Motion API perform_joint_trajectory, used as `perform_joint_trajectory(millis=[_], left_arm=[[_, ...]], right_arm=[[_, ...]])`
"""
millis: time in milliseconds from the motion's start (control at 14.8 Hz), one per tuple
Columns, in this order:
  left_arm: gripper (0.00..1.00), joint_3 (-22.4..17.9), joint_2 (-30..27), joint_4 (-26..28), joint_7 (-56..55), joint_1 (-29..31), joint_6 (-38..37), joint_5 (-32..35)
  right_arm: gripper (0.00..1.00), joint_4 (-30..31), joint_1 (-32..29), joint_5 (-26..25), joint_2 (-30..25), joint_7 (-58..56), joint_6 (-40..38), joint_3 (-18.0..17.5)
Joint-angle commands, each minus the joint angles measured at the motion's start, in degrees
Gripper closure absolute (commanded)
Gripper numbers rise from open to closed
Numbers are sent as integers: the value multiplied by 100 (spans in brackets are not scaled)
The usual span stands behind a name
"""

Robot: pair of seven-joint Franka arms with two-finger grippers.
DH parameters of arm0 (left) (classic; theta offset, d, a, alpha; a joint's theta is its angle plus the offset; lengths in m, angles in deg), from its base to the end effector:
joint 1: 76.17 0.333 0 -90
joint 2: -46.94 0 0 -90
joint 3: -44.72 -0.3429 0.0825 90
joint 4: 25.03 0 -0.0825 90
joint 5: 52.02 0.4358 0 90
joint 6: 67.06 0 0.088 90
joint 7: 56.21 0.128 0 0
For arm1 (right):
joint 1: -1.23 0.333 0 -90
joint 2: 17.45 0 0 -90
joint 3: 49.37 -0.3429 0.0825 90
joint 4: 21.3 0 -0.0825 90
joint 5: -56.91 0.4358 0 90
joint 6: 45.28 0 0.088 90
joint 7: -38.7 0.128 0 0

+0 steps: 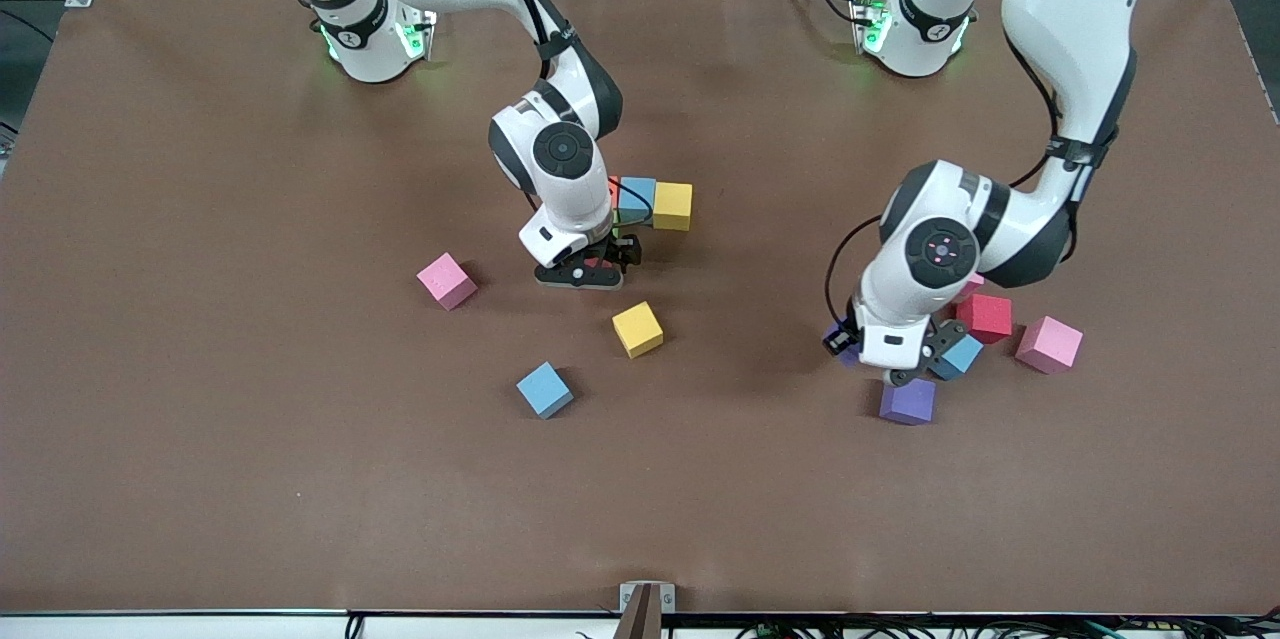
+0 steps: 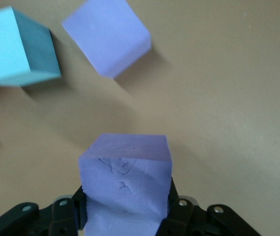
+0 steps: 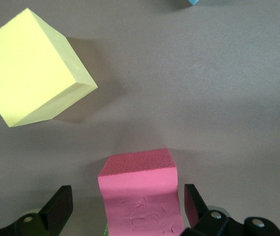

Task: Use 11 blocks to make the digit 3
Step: 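Carry the purple cube toward the cube row with the left gripper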

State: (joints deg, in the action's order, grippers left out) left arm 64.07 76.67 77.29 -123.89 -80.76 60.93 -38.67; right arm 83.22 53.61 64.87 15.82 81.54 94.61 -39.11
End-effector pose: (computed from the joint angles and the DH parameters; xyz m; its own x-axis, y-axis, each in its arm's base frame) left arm 0.6519 -0.2618 0.2430 0.7934 0.6087 -0.0012 0.6082 -0.7929 -0.0370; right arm 0.5173 0.4789 0.1882 0.9955 -0.0861 0.0384 -0.0849 -0.9959 -0.0309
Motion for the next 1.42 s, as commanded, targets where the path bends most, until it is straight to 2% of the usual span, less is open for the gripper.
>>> perform_joint_trajectory(millis=[0, 338, 810, 1148, 1350], left_arm=[[57, -1, -37, -64, -551, -191, -72, 115], [57, -10, 7, -125, -1071, -560, -72, 124], [57, -1, -11, -99, -1465, -640, -72, 124], [57, -1, 7, -99, -2537, -683, -72, 115], [56, -1, 7, -99, -3572, -701, -46, 98]], right_arm=[[0, 78, 27, 22, -5, 128, 135, -15], [0, 69, 71, 31, -5, 242, 187, -15], [0, 69, 80, 31, -5, 330, 179, -15], [0, 78, 97, 31, -5, 409, 170, -24], [0, 69, 97, 31, -5, 418, 170, -24]])
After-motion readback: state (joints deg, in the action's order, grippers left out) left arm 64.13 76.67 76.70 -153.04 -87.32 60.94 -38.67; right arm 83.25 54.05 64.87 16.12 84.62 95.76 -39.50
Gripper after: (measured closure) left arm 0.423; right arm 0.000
